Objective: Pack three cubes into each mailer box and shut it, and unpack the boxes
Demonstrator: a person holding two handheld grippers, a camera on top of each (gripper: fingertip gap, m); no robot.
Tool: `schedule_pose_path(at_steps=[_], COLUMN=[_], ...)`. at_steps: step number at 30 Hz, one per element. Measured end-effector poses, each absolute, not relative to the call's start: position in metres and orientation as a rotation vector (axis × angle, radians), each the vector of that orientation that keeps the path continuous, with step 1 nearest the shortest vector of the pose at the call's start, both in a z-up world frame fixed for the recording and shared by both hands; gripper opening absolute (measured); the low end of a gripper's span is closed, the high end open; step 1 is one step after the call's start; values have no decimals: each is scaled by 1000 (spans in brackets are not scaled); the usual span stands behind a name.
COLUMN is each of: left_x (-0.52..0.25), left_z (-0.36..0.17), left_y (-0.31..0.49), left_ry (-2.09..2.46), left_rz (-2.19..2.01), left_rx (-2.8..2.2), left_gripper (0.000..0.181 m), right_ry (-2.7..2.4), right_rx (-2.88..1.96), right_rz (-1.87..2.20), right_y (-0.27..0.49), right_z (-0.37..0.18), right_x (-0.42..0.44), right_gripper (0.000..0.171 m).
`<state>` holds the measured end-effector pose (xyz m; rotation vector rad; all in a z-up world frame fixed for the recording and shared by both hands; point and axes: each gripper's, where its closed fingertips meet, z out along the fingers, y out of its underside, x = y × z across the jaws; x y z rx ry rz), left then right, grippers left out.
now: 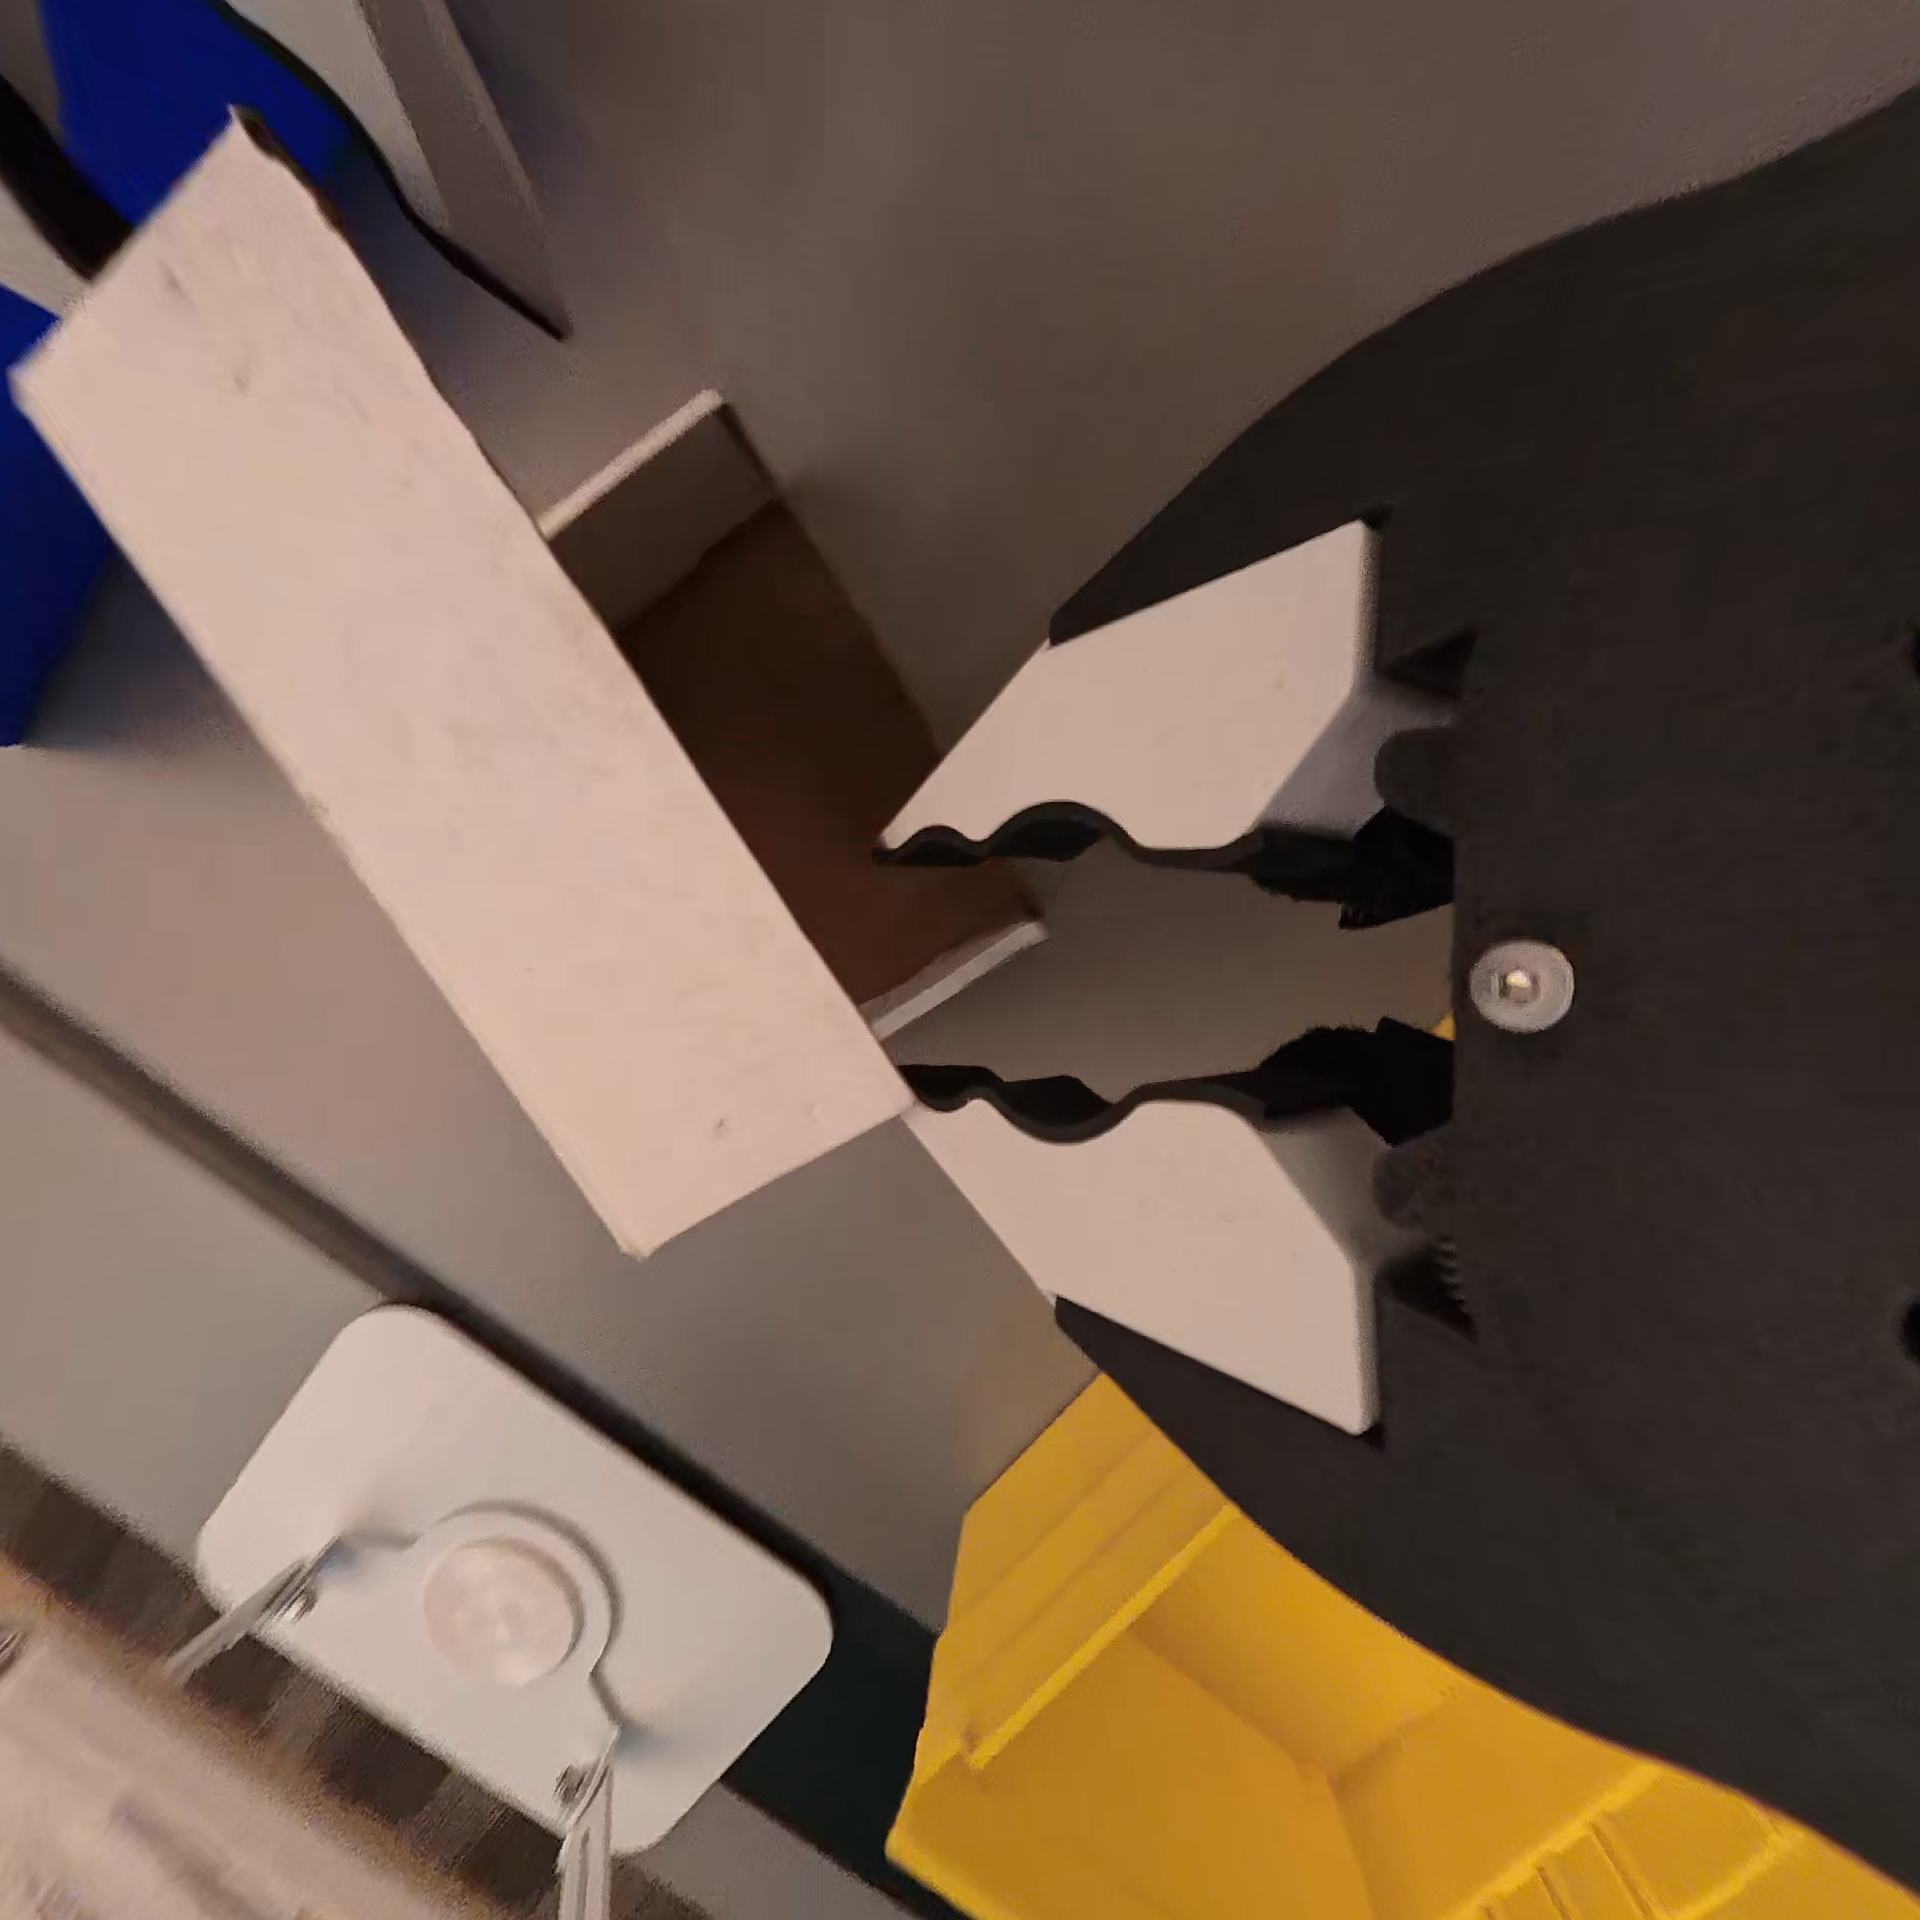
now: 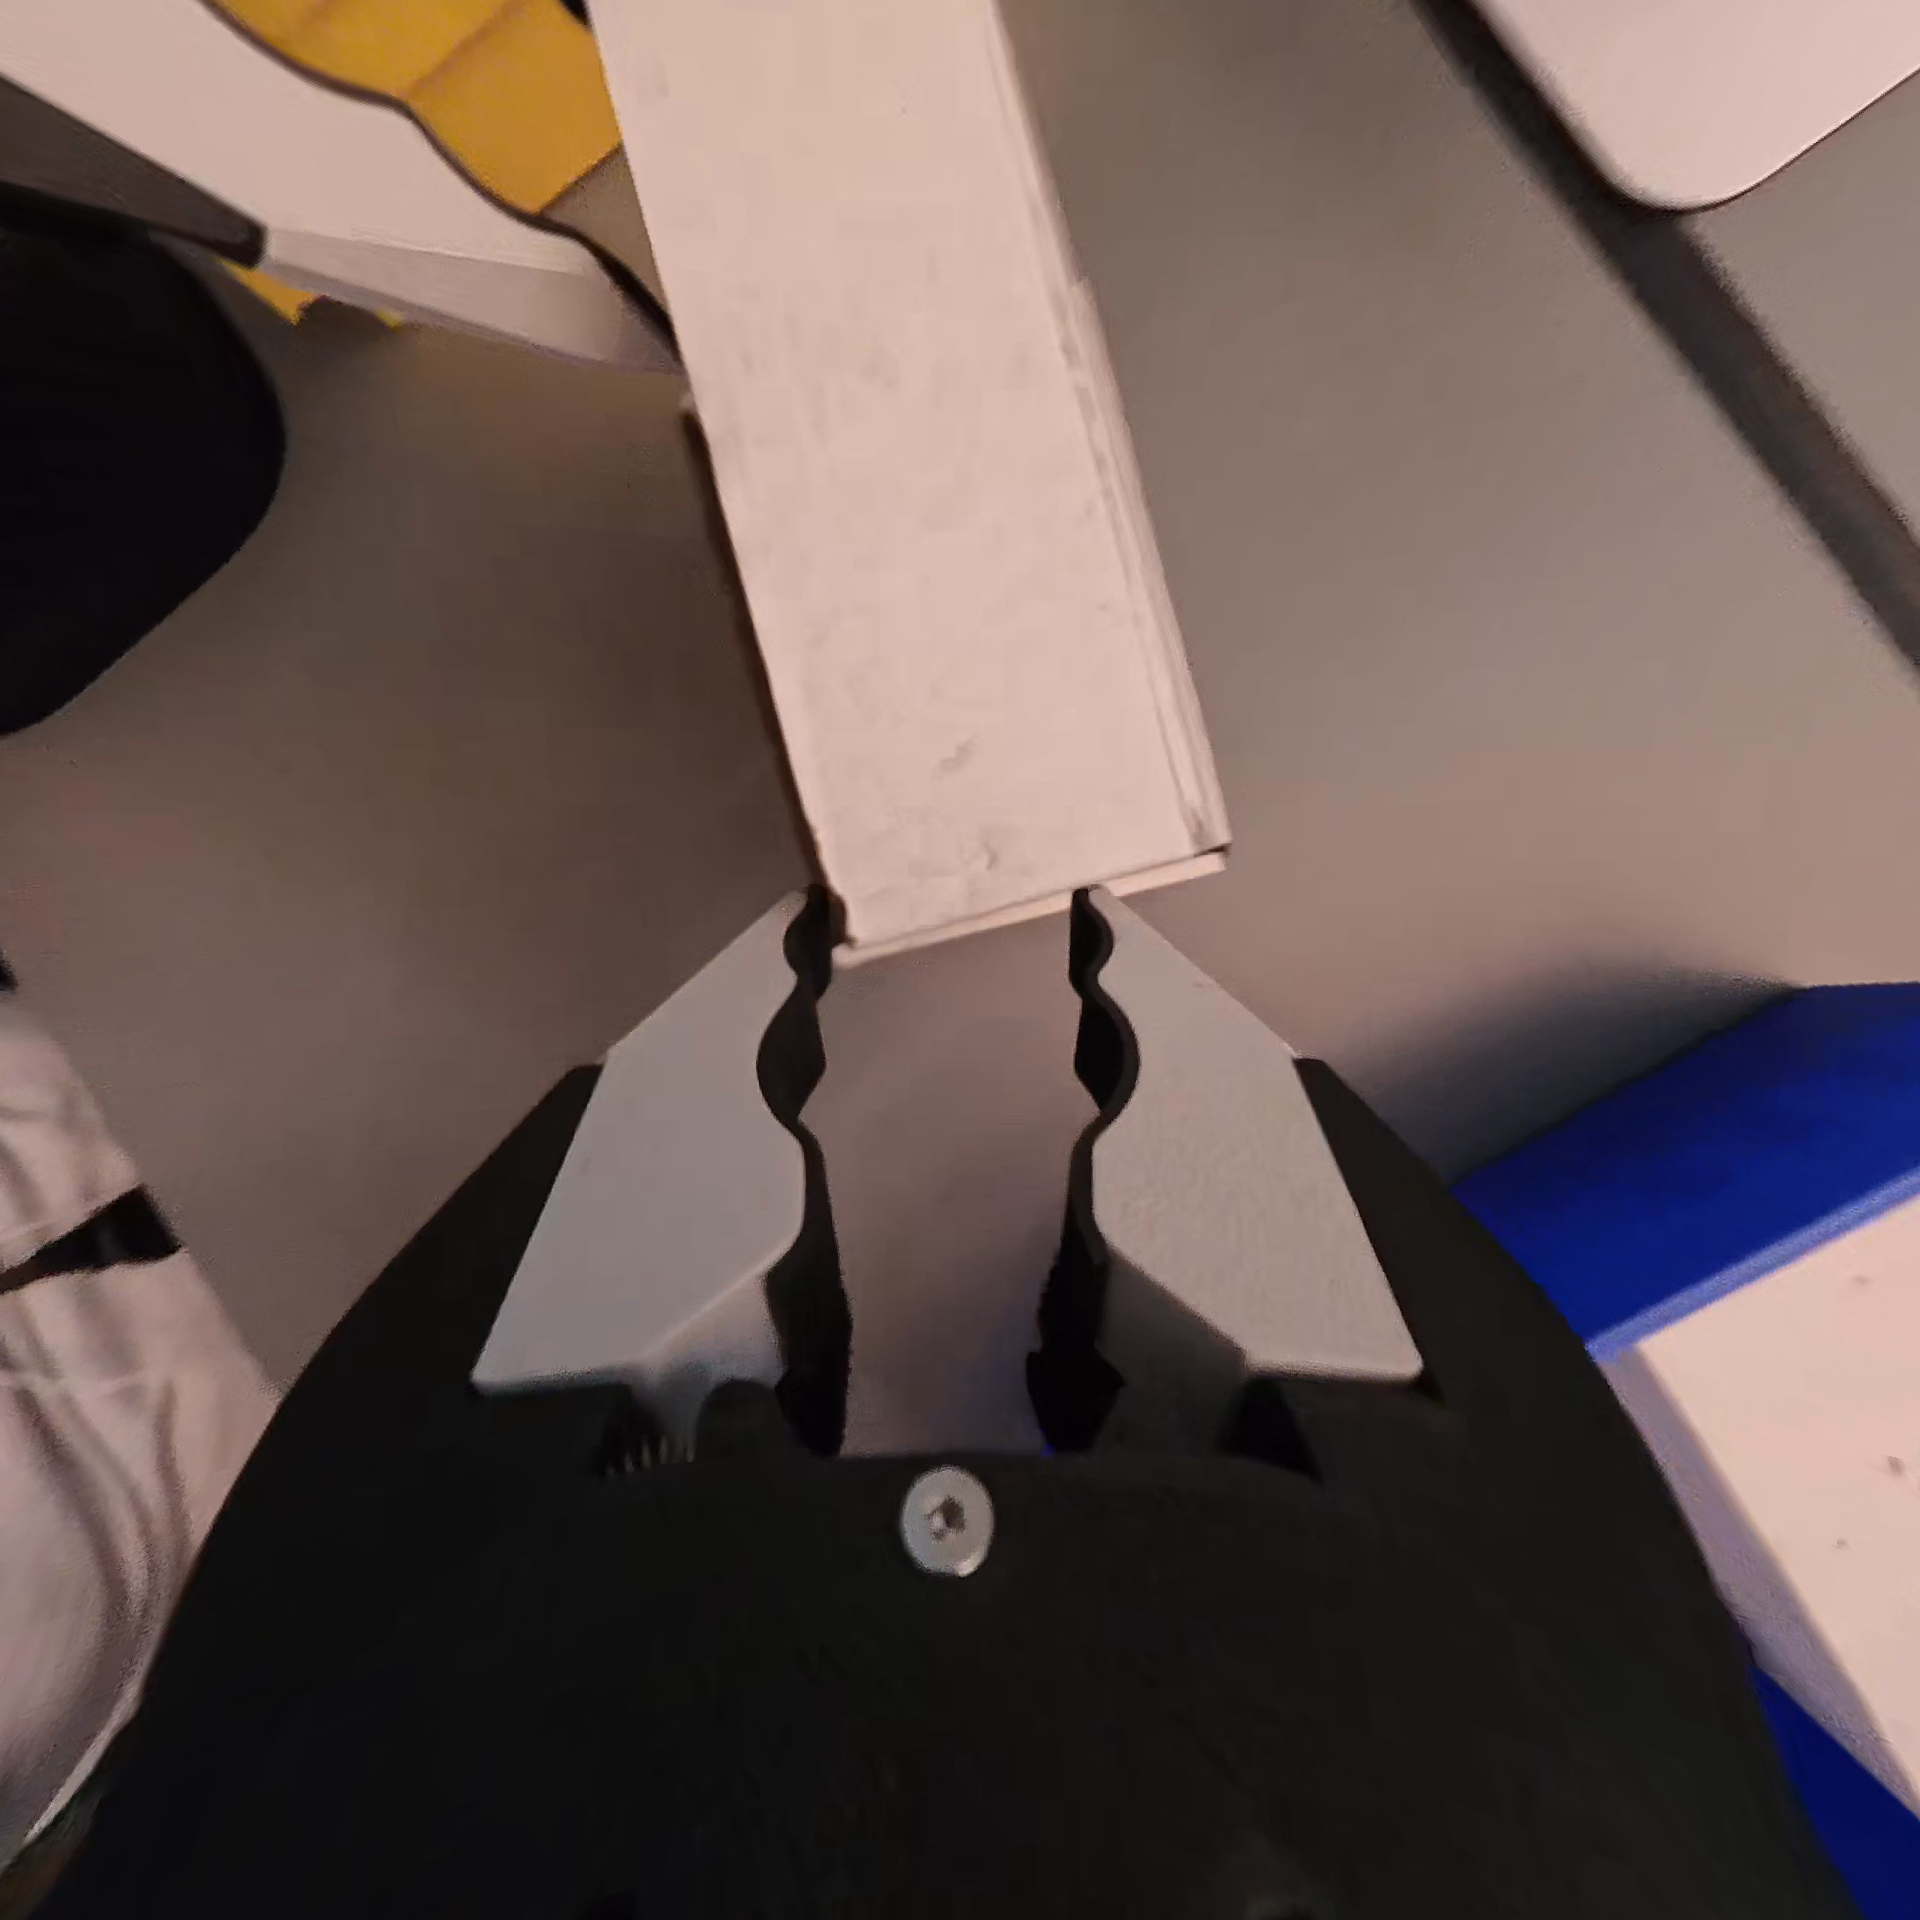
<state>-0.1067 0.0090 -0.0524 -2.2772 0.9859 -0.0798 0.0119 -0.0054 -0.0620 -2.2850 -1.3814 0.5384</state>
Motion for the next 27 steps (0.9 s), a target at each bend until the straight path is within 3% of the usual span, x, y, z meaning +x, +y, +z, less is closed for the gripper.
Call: schedule_pose_path(at_steps=[1,12,16,20,27], left_x=[-108,-115,-117,-135,-111], left_z=[-59,-104,-97,-88,-80], left_y=[3,-19,-21,-2,7], left_ry=[1027,1208,1198,1169,1133], left_rz=[-69,15,22,286,208], left_rx=[-2311,-2491,-2472,-2369,-2206], left_gripper=[36,16,21,25,34], right_ry=[-1413,-1478,-1360,-1272,-1098], right_rx=[-2308,-2390,-2329,-2159,-1724], right_rz=[563,477,416,270,26], right_y=[-12,-14,-5,1,4], right_z=[-65,-91,-83,-78,-56], right_x=[12,18,21,22,14], right_gripper=[46,45,47,49,53])
